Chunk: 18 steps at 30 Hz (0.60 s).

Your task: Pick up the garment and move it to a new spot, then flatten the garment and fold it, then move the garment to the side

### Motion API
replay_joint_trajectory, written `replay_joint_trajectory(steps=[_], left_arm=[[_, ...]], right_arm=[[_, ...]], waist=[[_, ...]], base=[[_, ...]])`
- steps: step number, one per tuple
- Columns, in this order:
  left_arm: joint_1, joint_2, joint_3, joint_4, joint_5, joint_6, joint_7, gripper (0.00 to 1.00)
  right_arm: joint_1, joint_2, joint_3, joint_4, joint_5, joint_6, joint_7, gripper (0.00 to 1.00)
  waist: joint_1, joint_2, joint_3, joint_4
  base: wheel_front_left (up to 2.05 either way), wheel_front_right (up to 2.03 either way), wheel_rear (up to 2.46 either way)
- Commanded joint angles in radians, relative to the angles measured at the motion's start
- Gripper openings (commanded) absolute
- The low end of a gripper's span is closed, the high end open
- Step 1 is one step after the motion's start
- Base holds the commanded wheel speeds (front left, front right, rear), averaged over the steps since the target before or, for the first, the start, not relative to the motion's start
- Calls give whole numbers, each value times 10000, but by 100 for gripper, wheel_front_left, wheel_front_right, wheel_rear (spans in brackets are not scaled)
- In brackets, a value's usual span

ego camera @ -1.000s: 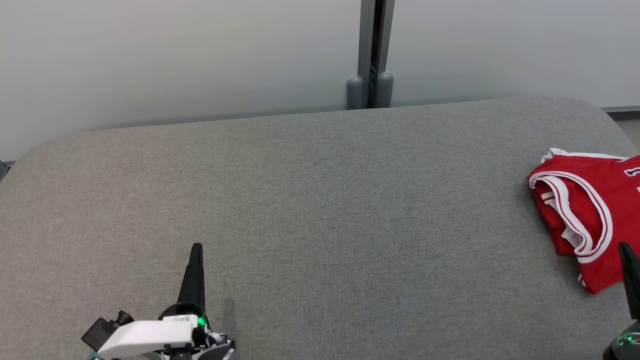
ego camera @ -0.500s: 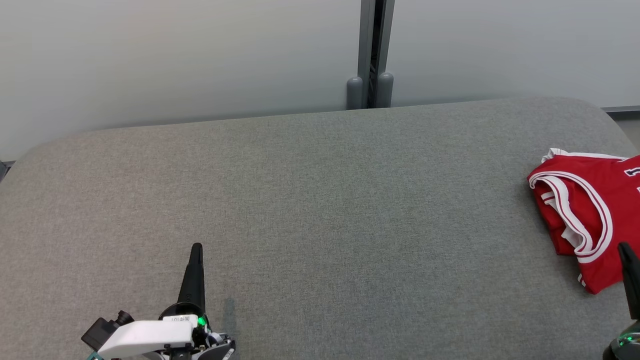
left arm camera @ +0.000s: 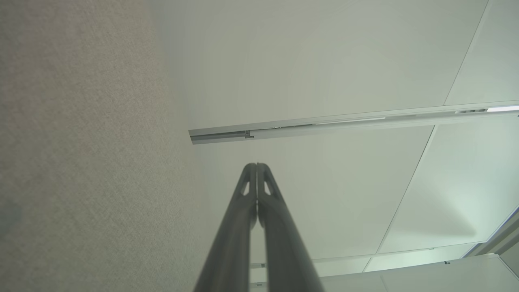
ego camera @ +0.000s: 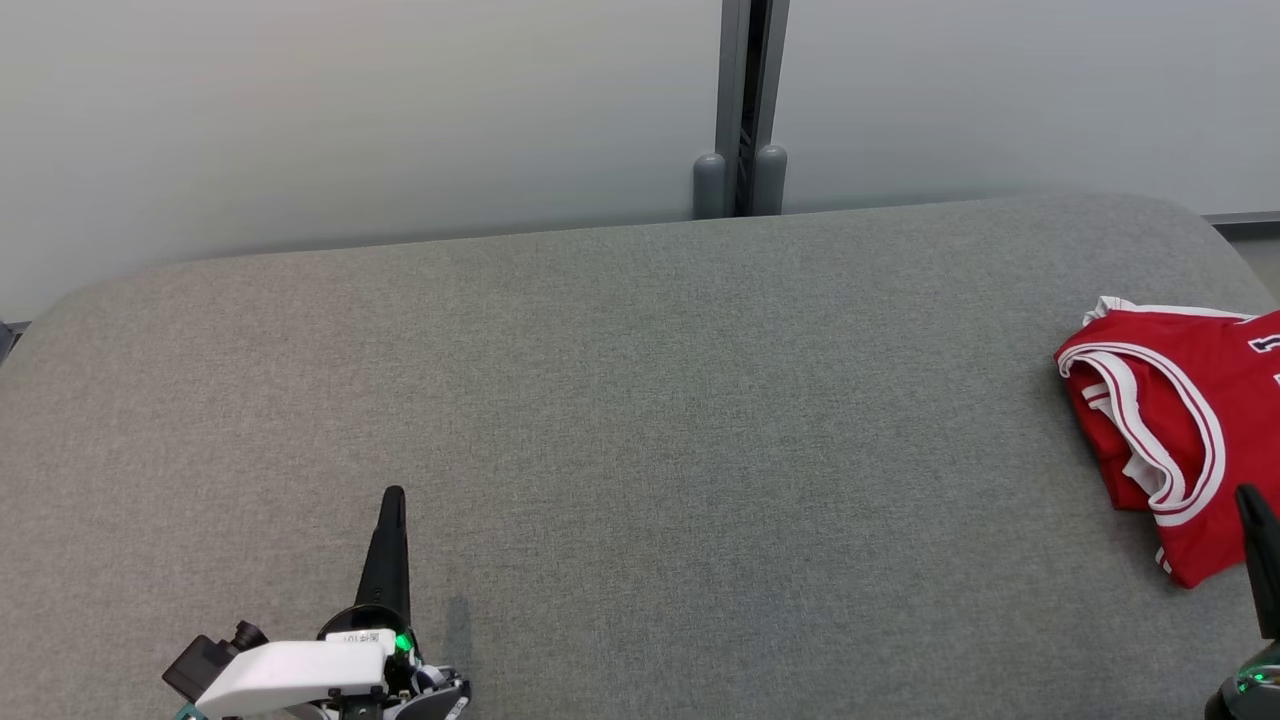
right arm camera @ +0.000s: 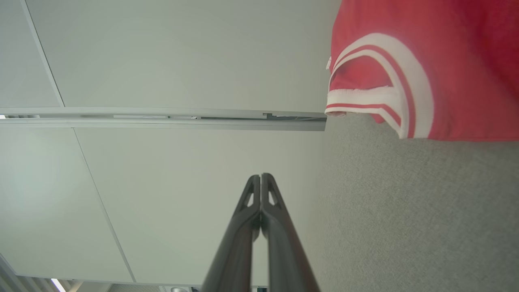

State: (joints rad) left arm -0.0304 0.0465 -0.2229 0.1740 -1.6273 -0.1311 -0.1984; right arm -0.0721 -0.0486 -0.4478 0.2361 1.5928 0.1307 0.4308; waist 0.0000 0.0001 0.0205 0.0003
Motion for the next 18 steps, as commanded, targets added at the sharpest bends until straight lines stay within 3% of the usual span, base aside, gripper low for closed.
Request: replay_joint_trajectory(steps=[1, 18], left_arm=[[-186, 23, 39, 8, -15, -54, -10, 0], [-185, 23, 39, 6, -14, -54, -10, 0]], right_arm=[[-55, -33, -24, -5, 51, 0, 0, 0], [-50, -33, -13, -6, 55, 0, -13, 0]], waist=[[0, -1, 0, 0], [0, -1, 0, 0]], base=[[0, 0, 0], [0, 0, 0]])
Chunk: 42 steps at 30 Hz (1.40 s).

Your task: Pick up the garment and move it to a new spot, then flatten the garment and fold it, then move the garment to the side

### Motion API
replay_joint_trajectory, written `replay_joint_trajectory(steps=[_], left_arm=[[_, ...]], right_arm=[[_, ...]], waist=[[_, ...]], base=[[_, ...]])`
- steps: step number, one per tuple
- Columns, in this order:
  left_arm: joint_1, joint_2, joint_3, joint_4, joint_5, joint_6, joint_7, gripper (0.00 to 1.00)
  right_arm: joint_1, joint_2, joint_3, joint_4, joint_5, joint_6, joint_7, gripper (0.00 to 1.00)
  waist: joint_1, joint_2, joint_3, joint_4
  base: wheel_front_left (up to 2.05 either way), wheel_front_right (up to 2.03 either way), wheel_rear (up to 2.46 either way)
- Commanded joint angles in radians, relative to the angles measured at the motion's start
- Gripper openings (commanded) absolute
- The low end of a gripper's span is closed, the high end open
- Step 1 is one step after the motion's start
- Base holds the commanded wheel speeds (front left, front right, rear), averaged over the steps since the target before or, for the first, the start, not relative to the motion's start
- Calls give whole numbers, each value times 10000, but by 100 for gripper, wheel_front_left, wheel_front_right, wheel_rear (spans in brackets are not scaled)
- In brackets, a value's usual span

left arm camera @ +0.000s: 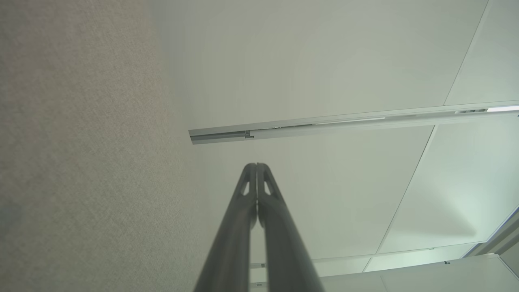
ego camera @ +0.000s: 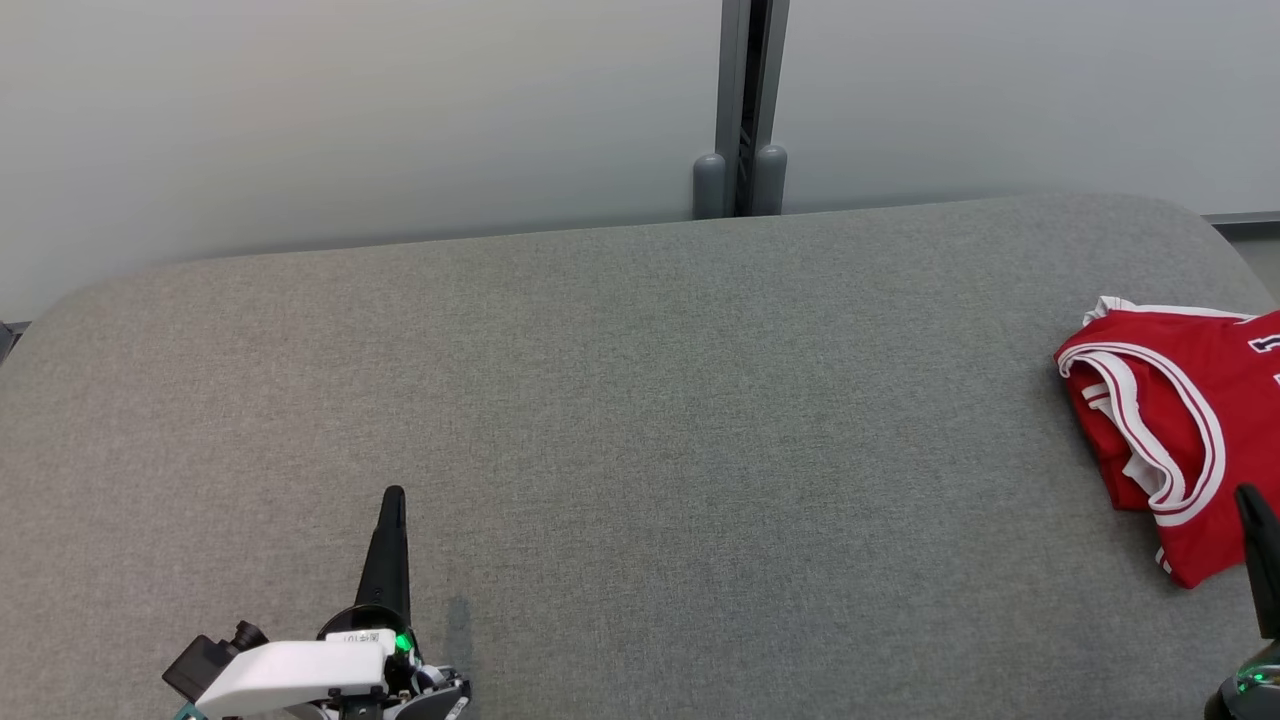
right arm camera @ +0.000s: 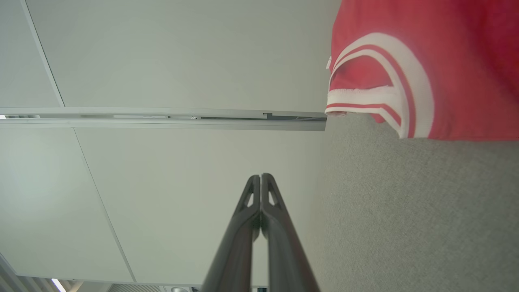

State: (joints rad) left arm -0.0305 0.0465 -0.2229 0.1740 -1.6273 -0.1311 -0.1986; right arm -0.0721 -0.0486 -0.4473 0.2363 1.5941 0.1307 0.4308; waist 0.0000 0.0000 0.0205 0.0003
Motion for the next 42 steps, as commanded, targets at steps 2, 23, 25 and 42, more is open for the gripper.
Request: replay_joint_trajectory(steps=[2, 23, 25, 42], left_arm=[[-184, 23, 39, 6, -15, -54, -8, 0], [-184, 24, 38, 5, -14, -54, -9, 0], [-184, 24, 38, 5, -14, -54, -9, 0], [-185, 24, 38, 4, -15, -54, -9, 0]], right_arm=[[-50, -33, -17, -8, 42, 0, -14, 0], [-48, -34, -9, -7, 49, 0, -20, 0], [-47, -34, -10, -7, 50, 0, -20, 0], [-46, -34, -8, -7, 53, 0, -23, 0]], waist=[[0, 0, 0, 0], [0, 0, 0, 0], [0, 0, 0, 0], [0, 0, 0, 0]], base=[[0, 0, 0], [0, 0, 0], [0, 0, 0], [0, 0, 0]])
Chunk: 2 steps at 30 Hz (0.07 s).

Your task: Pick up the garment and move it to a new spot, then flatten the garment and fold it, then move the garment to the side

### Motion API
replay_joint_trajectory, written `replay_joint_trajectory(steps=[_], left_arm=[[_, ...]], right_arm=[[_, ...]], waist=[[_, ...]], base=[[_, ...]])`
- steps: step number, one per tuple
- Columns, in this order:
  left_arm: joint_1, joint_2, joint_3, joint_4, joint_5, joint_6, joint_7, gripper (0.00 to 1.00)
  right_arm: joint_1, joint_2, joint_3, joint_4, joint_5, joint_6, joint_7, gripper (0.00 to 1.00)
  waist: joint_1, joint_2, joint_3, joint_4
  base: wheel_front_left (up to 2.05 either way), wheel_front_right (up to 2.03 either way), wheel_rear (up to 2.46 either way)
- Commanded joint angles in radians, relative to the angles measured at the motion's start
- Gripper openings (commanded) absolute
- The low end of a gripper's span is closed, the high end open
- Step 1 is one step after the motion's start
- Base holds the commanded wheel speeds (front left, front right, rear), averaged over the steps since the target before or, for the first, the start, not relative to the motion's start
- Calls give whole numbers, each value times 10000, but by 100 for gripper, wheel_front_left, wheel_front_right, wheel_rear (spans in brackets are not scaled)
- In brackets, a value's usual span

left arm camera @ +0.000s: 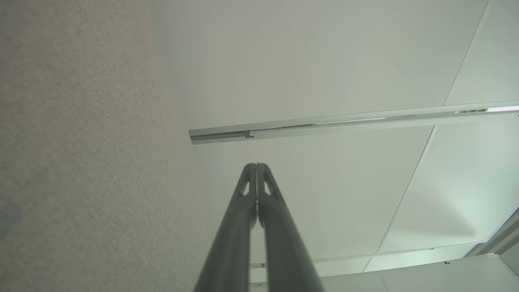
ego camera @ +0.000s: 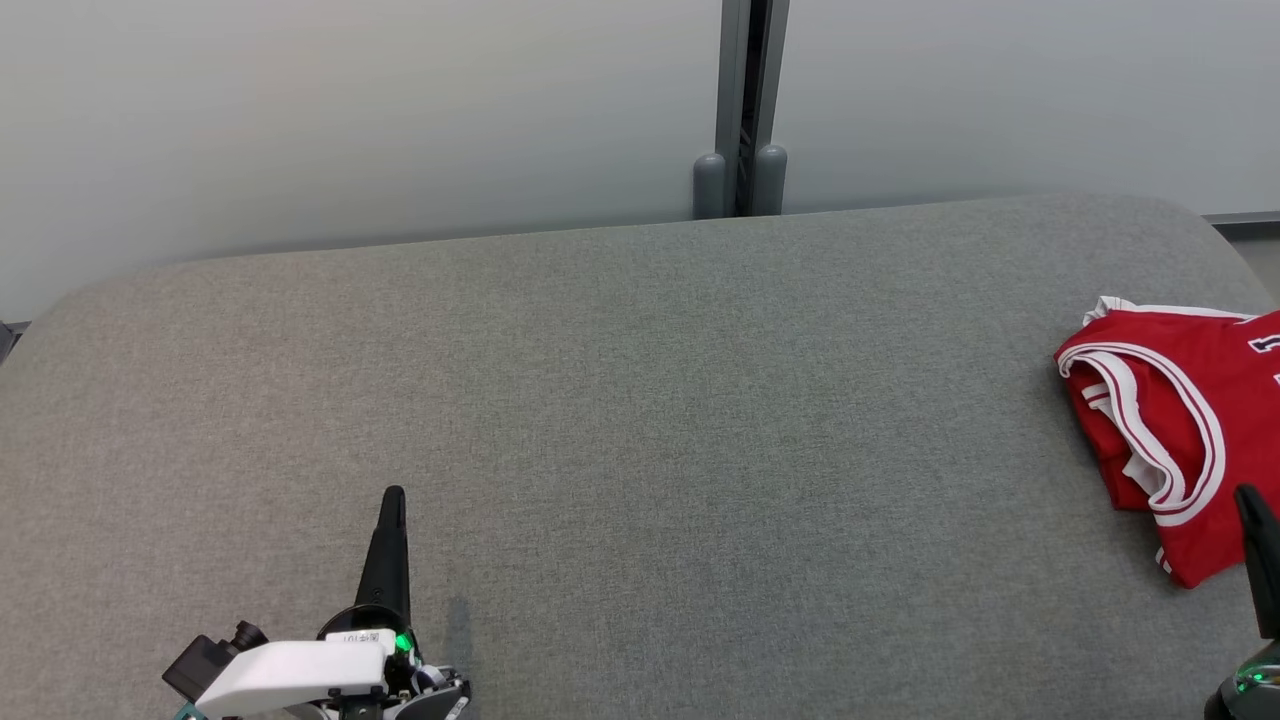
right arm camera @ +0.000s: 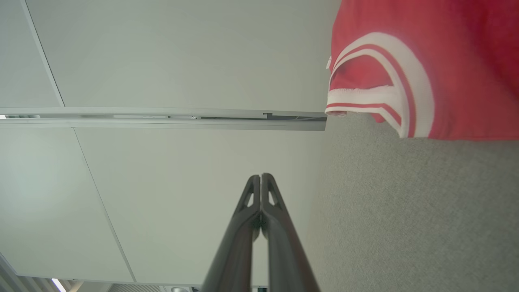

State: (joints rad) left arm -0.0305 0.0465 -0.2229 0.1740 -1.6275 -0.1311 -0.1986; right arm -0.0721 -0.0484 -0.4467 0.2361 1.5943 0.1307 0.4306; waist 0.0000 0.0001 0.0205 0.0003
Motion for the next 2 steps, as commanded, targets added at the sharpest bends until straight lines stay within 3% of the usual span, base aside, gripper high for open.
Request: replay_joint_trajectory(steps=[1, 2], left_arm=[[-185, 24, 38, 4, -13, -54, -11, 0], [-185, 24, 37, 4, -13, -54, -10, 0]], right_arm=[[-46, -36, -12, -6, 51, 0, -21, 0], [-46, -36, -12, -5, 52, 0, -22, 0]], waist=[[0, -1, 0, 0], [0, -1, 0, 0]], base=[[0, 0, 0], [0, 0, 0]])
